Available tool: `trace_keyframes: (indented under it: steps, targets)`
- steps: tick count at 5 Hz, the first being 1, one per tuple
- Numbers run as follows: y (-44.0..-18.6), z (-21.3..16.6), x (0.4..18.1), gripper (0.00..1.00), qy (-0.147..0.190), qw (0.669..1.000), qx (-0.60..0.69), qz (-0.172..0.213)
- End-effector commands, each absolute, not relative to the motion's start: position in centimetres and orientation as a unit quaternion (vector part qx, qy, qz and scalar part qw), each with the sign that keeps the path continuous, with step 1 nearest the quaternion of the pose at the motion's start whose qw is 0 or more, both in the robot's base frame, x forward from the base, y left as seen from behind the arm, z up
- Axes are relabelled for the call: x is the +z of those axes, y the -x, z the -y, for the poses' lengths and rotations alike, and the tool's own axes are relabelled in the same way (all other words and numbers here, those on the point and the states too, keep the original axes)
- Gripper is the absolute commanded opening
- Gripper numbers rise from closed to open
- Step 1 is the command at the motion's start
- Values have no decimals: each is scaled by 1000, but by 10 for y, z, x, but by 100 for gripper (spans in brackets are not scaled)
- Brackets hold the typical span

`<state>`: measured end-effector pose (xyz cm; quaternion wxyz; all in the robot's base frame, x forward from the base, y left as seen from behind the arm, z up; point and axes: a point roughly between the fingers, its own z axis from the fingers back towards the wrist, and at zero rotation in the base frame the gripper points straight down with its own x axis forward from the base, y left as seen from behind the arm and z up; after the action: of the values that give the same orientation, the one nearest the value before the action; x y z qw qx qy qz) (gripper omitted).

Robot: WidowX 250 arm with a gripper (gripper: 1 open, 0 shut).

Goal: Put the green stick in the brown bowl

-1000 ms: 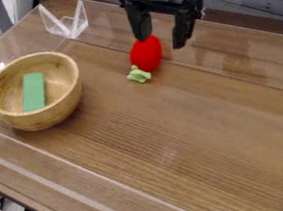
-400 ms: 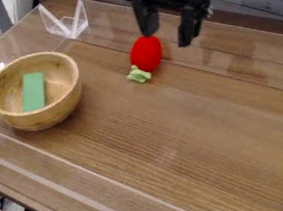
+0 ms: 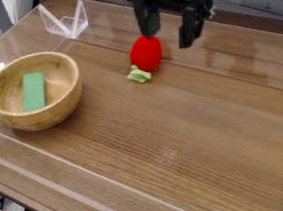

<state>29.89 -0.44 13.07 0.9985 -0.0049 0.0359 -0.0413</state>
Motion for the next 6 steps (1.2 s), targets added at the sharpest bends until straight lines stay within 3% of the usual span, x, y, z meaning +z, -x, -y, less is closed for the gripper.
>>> trace_keyframes:
  steps: [1, 4, 5, 6]
  targets:
    - [-302, -6, 146, 100, 4, 1000, -19, -5]
    - [-306, 7, 128, 100, 7, 1000, 8, -9]
    - [-303, 2, 144, 100, 8, 1000, -11, -7]
    - [-318, 15, 140, 100, 8, 1000, 4, -5]
